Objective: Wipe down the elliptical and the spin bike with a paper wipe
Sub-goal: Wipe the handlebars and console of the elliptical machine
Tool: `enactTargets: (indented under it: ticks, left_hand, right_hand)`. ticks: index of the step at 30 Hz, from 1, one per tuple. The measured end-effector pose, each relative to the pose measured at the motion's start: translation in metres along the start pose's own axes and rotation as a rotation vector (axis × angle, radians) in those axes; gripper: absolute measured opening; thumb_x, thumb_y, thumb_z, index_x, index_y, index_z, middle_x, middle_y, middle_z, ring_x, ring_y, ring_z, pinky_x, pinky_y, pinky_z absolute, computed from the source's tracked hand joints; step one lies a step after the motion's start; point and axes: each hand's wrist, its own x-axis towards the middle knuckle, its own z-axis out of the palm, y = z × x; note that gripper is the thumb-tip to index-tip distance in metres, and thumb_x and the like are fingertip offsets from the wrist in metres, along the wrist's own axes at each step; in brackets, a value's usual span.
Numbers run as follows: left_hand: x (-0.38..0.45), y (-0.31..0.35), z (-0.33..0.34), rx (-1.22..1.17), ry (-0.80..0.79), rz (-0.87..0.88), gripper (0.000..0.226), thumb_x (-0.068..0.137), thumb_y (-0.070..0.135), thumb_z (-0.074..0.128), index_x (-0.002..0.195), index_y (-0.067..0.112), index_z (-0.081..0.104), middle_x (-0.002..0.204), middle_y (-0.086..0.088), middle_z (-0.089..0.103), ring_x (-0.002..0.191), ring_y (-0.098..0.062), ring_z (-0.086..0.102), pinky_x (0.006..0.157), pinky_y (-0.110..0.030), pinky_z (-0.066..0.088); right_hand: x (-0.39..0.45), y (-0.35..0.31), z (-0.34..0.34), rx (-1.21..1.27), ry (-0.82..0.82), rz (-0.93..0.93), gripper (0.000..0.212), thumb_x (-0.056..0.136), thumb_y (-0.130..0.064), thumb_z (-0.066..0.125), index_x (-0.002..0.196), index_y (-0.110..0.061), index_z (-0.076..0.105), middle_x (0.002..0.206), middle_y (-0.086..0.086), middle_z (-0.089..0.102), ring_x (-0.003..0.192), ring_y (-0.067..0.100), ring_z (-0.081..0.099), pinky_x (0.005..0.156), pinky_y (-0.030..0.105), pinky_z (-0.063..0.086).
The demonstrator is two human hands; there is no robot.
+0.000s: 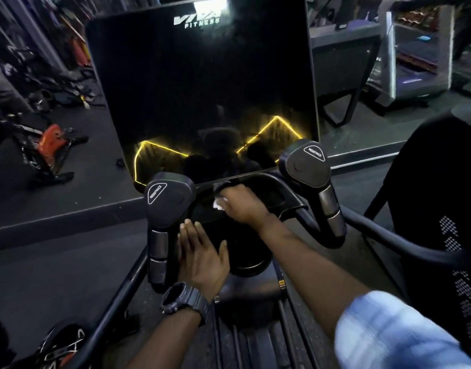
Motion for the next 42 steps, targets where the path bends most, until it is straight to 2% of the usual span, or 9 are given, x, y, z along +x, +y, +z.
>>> enactTargets:
  ticks: [4, 9, 15, 19, 25, 30, 36, 40, 42]
  left_hand:
    - [-0.001, 0.003, 0.001, 0.015, 0.045, -0.003, 0.079, 0.083, 0.046, 0.033, 0.131, -0.013, 0.051, 0.139, -0.033, 0.048, 0.131, -0.045, 0.048, 0.111, -0.046, 0.022]
    - [-0.002, 0.002, 0.004, 0.026, 0.082, -0.031, 0.079, 0.082, 0.050, 0.032, 0.134, -0.006, 0.051, 0.142, -0.035, 0.043, 0.133, -0.047, 0.042, 0.110, -0.051, 0.026]
    - [-0.001, 0.002, 0.006, 0.001, 0.099, -0.077, 0.085, 0.079, 0.052, 0.037, 0.131, -0.013, 0.051, 0.137, -0.033, 0.050, 0.128, -0.045, 0.050, 0.110, -0.043, 0.020]
    - [-0.006, 0.001, 0.006, 0.033, 0.092, -0.085, 0.086, 0.084, 0.053, 0.032, 0.134, -0.015, 0.045, 0.141, -0.035, 0.044, 0.133, -0.045, 0.044, 0.114, -0.047, 0.022]
    - [-0.002, -0.005, 0.012, 0.062, 0.112, -0.054, 0.090, 0.077, 0.052, 0.034, 0.137, -0.015, 0.042, 0.141, -0.036, 0.044, 0.133, -0.048, 0.043, 0.115, -0.045, 0.012]
    - [-0.004, 0.002, 0.008, 0.063, 0.076, -0.073, 0.084, 0.086, 0.055, 0.032, 0.134, -0.012, 0.046, 0.141, -0.033, 0.046, 0.133, -0.045, 0.044, 0.114, -0.048, 0.022]
    - [-0.004, 0.001, 0.006, 0.024, 0.091, -0.094, 0.086, 0.083, 0.056, 0.036, 0.132, -0.013, 0.049, 0.136, -0.032, 0.051, 0.129, -0.045, 0.049, 0.112, -0.046, 0.022]
    - [-0.004, -0.003, 0.005, 0.063, 0.035, -0.061, 0.091, 0.086, 0.060, 0.030, 0.135, -0.014, 0.045, 0.141, -0.031, 0.046, 0.134, -0.045, 0.043, 0.115, -0.050, 0.027]
    - [-0.004, -0.004, 0.001, 0.051, 0.027, -0.041, 0.091, 0.086, 0.060, 0.030, 0.136, -0.014, 0.045, 0.140, -0.033, 0.046, 0.132, -0.047, 0.044, 0.113, -0.053, 0.030]
  right_hand:
    - [-0.005, -0.012, 0.012, 0.066, 0.021, -0.076, 0.037, 0.088, -0.029, 0.062, 0.125, -0.020, 0.062, 0.125, 0.009, 0.059, 0.113, 0.027, 0.055, 0.091, 0.035, 0.048]
    - [0.006, 0.002, 0.009, -0.055, 0.163, 0.049, 0.035, 0.093, -0.046, 0.054, 0.123, -0.031, 0.064, 0.122, 0.003, 0.065, 0.113, 0.024, 0.058, 0.088, 0.029, 0.046]
    - [-0.001, -0.026, 0.020, -0.115, -0.054, -0.367, 0.021, 0.092, -0.027, 0.059, 0.100, -0.013, 0.072, 0.099, 0.015, 0.068, 0.094, 0.033, 0.062, 0.079, 0.037, 0.053]
    - [0.017, -0.004, 0.007, -0.214, 0.059, -0.045, 0.026, 0.096, -0.027, 0.049, 0.113, -0.017, 0.065, 0.111, 0.013, 0.067, 0.102, 0.033, 0.063, 0.081, 0.035, 0.050]
    - [-0.004, -0.046, 0.033, -0.239, -0.068, -0.350, 0.024, 0.091, -0.017, 0.052, 0.111, -0.015, 0.066, 0.101, 0.010, 0.069, 0.089, 0.029, 0.068, 0.068, 0.036, 0.051]
    - [0.023, -0.020, 0.019, -0.223, 0.103, -0.090, 0.031, 0.100, -0.025, 0.039, 0.119, -0.015, 0.062, 0.115, 0.012, 0.066, 0.105, 0.031, 0.064, 0.082, 0.033, 0.049]
    - [0.016, -0.045, 0.025, -0.075, -0.235, -0.498, 0.019, 0.087, -0.014, 0.052, 0.099, -0.017, 0.066, 0.108, 0.005, 0.067, 0.099, 0.024, 0.062, 0.084, 0.036, 0.051]
    - [0.027, -0.020, 0.015, -0.216, -0.086, -0.280, 0.030, 0.097, -0.021, 0.043, 0.123, -0.023, 0.057, 0.135, 0.010, 0.054, 0.119, 0.029, 0.054, 0.090, 0.029, 0.041]
    - [0.019, -0.037, 0.025, -0.201, -0.184, -0.345, 0.029, 0.097, -0.017, 0.044, 0.122, -0.014, 0.059, 0.133, 0.012, 0.055, 0.117, 0.030, 0.053, 0.086, 0.027, 0.038]
